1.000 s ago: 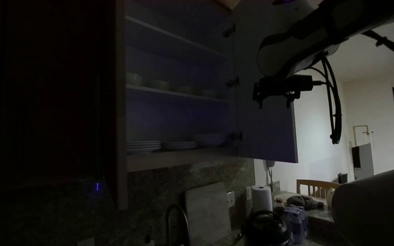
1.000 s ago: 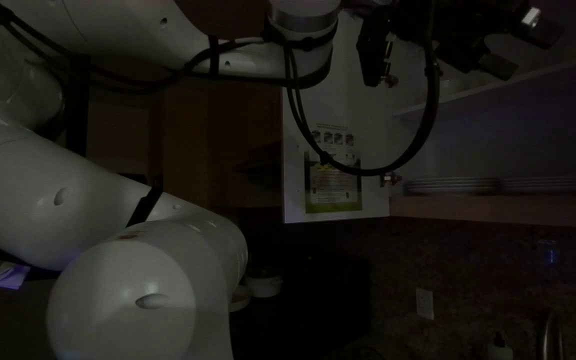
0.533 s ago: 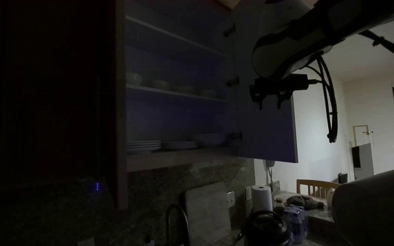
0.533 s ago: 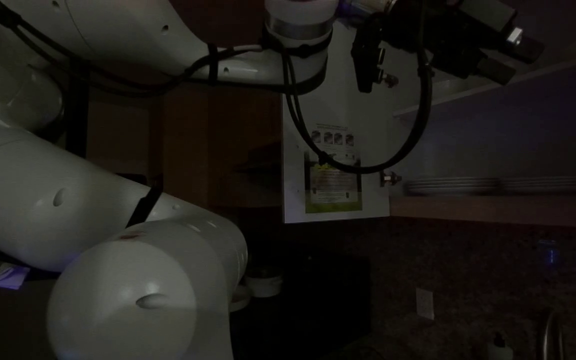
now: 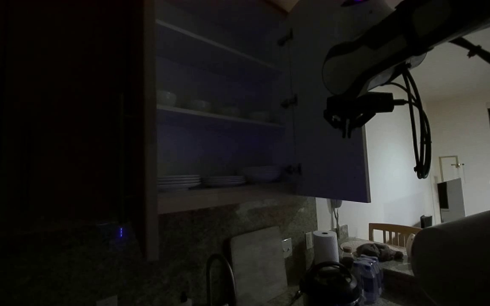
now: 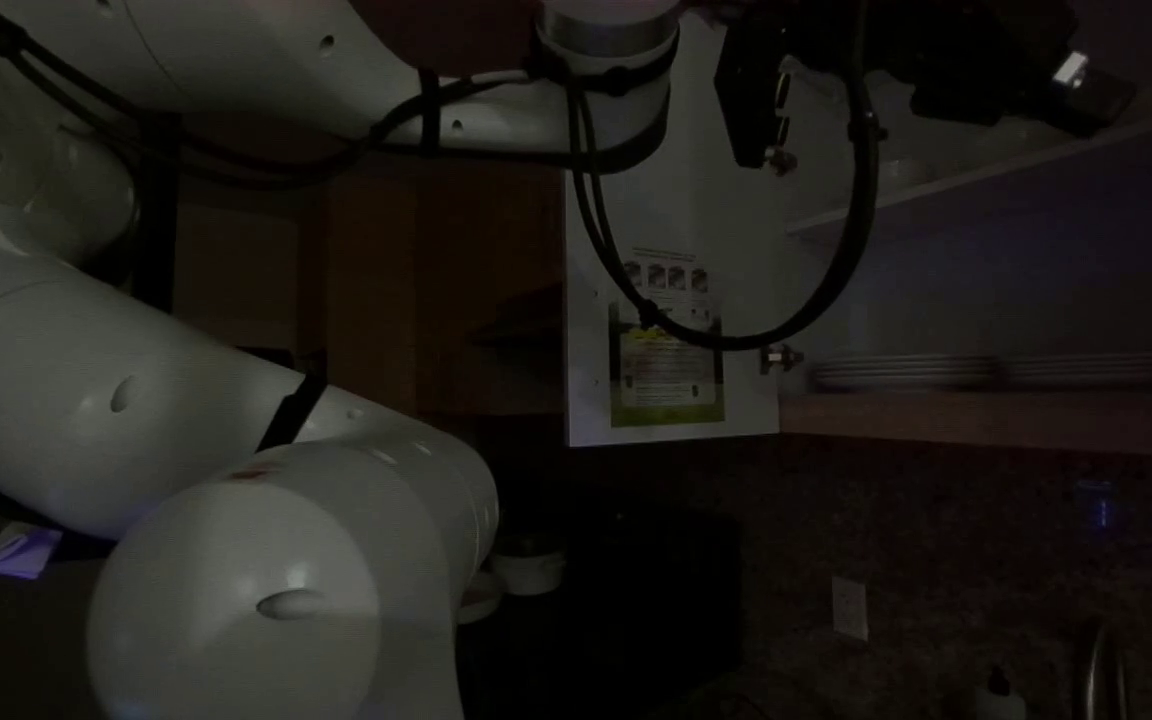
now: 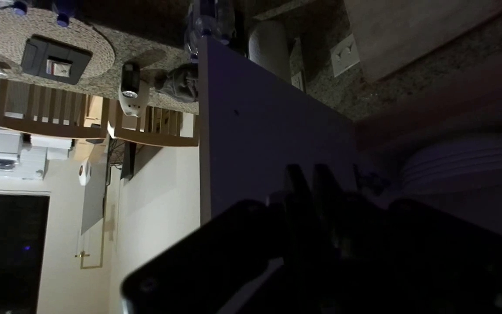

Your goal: Close the right cabinet door

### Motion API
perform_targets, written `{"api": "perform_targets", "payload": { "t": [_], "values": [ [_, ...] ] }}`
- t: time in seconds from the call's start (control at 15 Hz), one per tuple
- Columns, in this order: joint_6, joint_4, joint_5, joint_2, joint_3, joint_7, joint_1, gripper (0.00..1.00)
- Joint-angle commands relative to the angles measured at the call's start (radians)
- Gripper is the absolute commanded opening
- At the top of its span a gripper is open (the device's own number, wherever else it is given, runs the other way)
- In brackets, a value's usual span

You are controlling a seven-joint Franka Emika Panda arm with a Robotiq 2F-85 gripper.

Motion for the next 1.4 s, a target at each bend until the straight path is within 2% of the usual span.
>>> {"api": "perform_targets", "payload": {
  "t": [0.0,0.07,0.13,0.2,0.67,1.07,1.33],
  "values": [
    [-0.021,0.017,-0.005,0.028,0.002,-0.003,-0.011,0.05],
    [-0.023,0.02,-0.006,0.033,0.005,-0.003,-0.011,0.1],
    [-0.023,0.022,-0.006,0.036,0.006,-0.003,-0.009,0.08],
    [-0.024,0.023,-0.005,0.04,0.003,-0.015,0.0,0.11],
    [-0.009,0.01,-0.003,0.019,-0.005,-0.002,-0.006,0.09],
    [-0.036,0.101,0.006,0.041,-0.128,-0.069,-0.02,0.11],
    [-0.111,0.198,0.006,0.095,-0.183,-0.148,-0.02,0.1]
  ]
}}
